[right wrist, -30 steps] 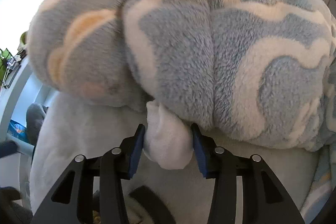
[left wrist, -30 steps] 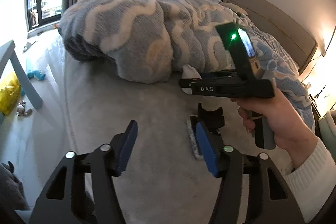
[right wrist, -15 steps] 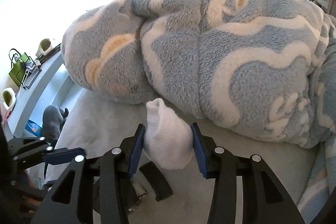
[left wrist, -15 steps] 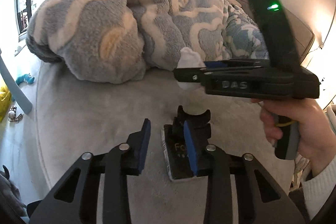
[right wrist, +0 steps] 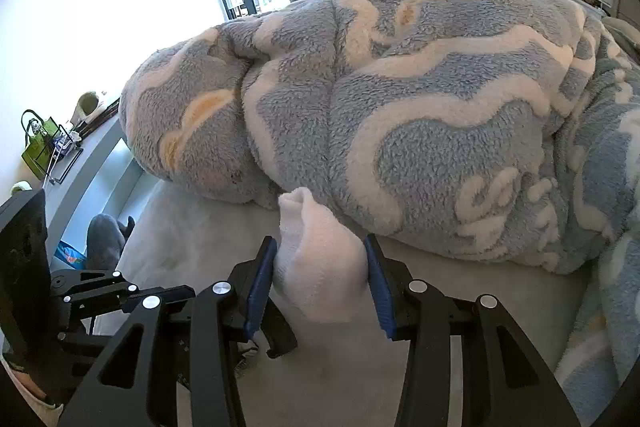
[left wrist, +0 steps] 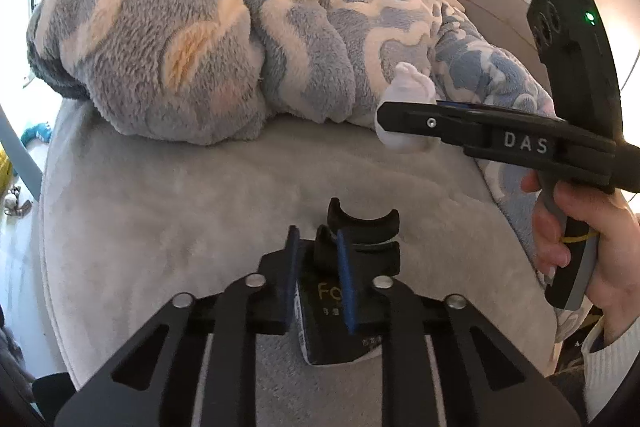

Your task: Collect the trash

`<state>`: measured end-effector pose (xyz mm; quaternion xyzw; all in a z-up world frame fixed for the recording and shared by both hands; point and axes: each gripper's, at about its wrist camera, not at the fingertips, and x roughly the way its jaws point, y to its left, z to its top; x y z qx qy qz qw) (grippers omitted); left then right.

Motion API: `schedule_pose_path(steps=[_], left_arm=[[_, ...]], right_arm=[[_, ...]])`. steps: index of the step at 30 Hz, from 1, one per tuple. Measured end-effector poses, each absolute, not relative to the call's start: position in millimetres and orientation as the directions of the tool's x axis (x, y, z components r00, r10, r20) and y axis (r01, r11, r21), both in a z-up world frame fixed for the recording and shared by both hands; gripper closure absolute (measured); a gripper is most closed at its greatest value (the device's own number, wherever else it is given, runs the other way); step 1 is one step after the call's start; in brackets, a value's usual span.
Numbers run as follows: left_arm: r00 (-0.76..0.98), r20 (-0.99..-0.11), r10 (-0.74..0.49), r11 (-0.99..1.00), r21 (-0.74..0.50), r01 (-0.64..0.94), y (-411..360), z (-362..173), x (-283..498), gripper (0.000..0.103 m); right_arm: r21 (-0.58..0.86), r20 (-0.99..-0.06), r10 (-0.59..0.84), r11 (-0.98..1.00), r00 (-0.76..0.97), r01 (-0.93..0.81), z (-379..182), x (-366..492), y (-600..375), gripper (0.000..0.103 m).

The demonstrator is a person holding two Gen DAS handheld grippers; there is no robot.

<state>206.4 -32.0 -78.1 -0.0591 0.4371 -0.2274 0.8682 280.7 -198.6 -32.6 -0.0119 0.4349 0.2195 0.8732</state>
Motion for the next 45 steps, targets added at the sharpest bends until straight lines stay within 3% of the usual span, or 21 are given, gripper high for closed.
schedule_pose_path(steps=[4,8,18,45], left_arm=[[0.501,-0.734,-0.459,0.885,-0.327,0.333,-32.5,-81.0,208.3,0.093],[0.498,-0.739,-0.454,0.887,-0.324,0.328,-32.7,-80.9,206.2,0.095],[0.541,-0.706,-0.457,0.888,-0.324,0.327,-24.2,-63.0,185.6,0.095],[0.635,-0.709,-0.307,0.951,-0.245,0.186,22.9,-38.0,95.6,0.095]], right_arm=[[0.171,-0.765,0.368,0.908,0.529,-0.383,-33.7,280.6,-200.2,0.058],[0.172,-0.768,0.362,0.911,0.527,-0.375,-34.1,278.4,-204.9,0.058],[0.152,-0.768,0.346,0.916,0.539,-0.37,-27.7,260.7,-206.3,0.058],[0.165,-0.74,0.378,0.904,0.557,-0.394,-14.0,164.3,-176.7,0.058]])
